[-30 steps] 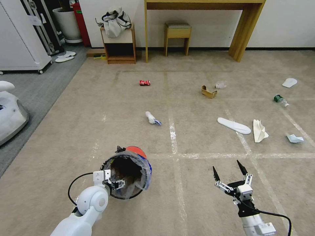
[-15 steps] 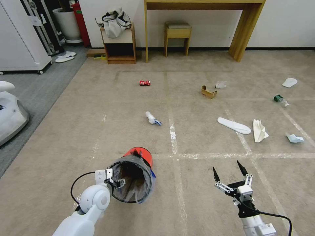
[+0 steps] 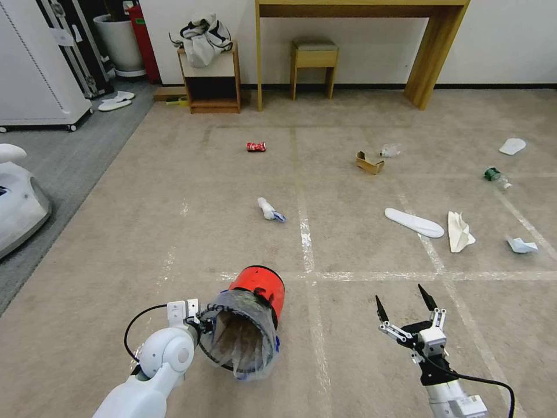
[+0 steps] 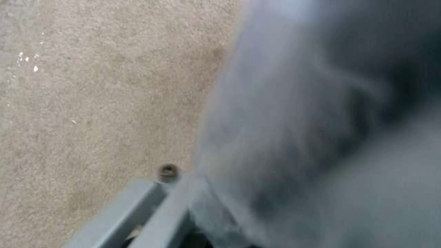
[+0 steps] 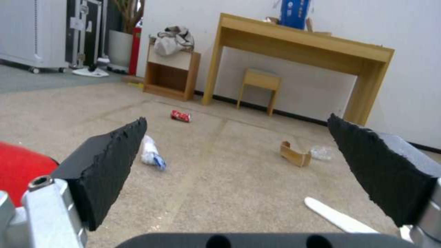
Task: Pick up the trash bin and place the garbage on the floor into it.
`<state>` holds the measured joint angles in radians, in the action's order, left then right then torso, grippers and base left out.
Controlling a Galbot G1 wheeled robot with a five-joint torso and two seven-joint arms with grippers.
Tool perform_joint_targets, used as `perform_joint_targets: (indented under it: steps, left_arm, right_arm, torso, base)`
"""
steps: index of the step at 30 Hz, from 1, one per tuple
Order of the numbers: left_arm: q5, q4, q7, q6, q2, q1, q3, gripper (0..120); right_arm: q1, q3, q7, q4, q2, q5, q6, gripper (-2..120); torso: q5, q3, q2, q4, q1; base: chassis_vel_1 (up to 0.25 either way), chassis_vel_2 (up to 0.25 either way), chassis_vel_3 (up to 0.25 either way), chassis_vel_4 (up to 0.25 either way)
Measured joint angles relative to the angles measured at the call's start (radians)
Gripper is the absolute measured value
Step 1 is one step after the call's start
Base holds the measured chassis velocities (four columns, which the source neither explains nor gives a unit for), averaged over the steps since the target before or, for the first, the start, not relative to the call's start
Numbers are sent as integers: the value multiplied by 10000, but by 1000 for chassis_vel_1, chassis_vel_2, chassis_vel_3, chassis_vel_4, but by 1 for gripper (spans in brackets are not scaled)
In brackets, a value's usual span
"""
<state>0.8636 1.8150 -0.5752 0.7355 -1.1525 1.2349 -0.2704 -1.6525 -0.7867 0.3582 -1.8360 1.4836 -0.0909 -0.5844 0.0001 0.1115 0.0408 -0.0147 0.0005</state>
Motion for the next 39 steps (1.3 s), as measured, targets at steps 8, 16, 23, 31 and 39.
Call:
perform_joint_targets:
  steps: [8,16,23,31,39]
  left_arm:
    - [-12,71,-23,-50,-15,25,-7,0]
    - [-13,122,-41,-35,0,43,-18,0]
    - [164,418,-117,26,60,-35,36,0]
    - [662,832,-231,30,404,-53,0,0]
    - [2118,1575,-677,18,1257,-24,-67,0]
  right_arm:
    - [-2,-9,4,14,8,6,-8,100]
    - [4,-6,8,41,11,9,-12,100]
    - [18,-26,9,61,0,6,-17,100]
    - [183,-69,9,58,-153,-79,7,100]
    - [268,-73,-24,-6,-442,-334,155,100]
  torso:
    - [-1,0,0,2,0]
    - [-1,0,0,2,0]
    - [-1,1,0,3,0]
    - [-2,1,0,3,0]
    - [-1,1,0,3,0]
  base:
    - [0,0,0,0]
    - [0,0,0,0]
    - [0,0,0,0]
    - [0,0,0,0]
    - [0,0,0,0]
